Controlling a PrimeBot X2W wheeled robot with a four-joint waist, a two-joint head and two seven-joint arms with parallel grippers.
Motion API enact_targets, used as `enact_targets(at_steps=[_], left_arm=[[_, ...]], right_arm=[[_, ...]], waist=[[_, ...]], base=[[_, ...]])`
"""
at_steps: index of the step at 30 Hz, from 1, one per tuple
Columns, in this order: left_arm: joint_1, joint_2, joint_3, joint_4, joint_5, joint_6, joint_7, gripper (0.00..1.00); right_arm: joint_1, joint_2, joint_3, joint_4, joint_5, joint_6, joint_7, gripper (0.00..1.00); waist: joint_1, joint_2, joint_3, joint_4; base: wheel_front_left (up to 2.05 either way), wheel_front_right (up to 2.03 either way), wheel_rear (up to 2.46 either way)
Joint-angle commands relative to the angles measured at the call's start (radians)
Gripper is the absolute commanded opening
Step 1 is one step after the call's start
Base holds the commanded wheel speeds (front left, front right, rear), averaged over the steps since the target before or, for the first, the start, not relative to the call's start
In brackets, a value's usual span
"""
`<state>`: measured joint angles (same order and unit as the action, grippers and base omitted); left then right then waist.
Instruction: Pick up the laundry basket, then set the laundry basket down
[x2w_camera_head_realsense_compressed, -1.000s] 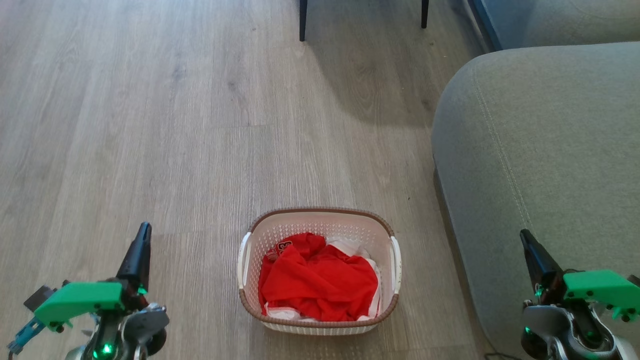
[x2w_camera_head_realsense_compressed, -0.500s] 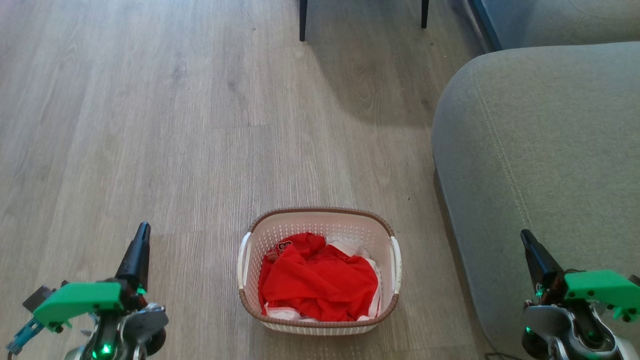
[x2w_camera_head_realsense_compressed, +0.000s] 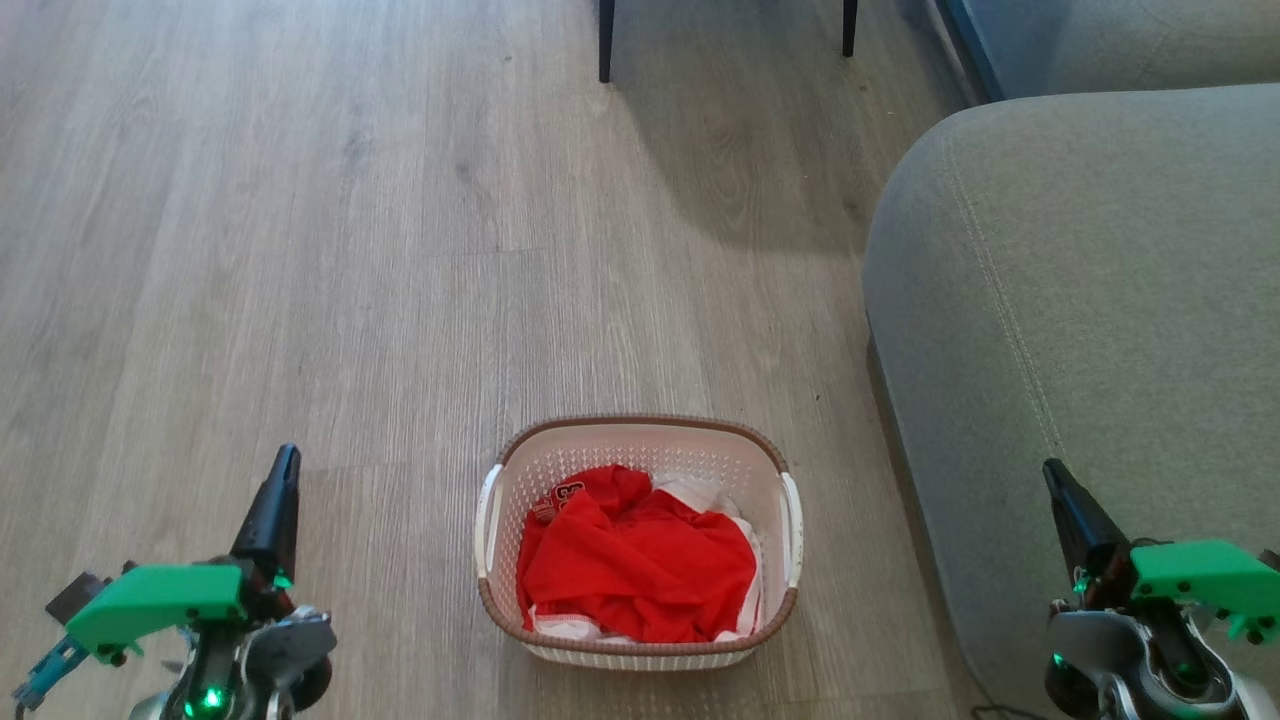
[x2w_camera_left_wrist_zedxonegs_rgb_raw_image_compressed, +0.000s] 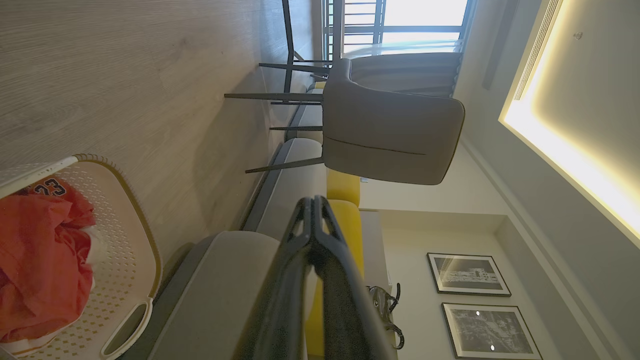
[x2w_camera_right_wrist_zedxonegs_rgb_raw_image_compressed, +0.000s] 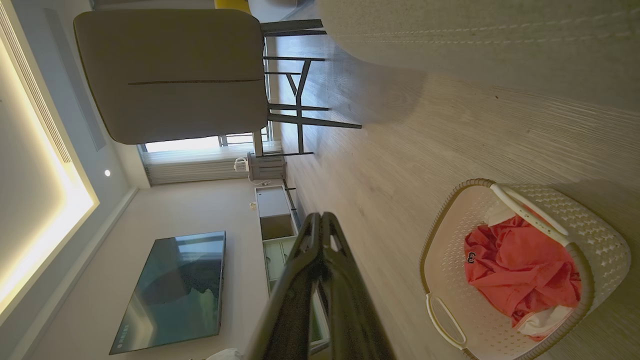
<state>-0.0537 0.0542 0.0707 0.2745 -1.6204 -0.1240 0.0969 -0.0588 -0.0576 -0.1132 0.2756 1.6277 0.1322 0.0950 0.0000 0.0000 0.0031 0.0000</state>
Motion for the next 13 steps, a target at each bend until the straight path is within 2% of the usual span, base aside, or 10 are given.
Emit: enact_targets(at_steps=[1,13], left_arm=[[-0.053,0.004,0.033,-0.030,0.003,-0.007,0.008,0.00],[-0.054,0.003,0.035,-0.030,0.005,-0.007,0.009,0.00]], right_arm=[[-0.048,-0.005,0.016,-0.032,-0.006,-0.002,0.005,0.00],[-0.048,-0.003,0.013,-0.032,-0.008,-0.002,0.007,0.00]], waist=[[0.0000,0.0000,0.000,0.000],[0.0000,0.0000,0.000,0.000]], base=[[0.00,0.00,0.00],[0.00,0.00,0.00]])
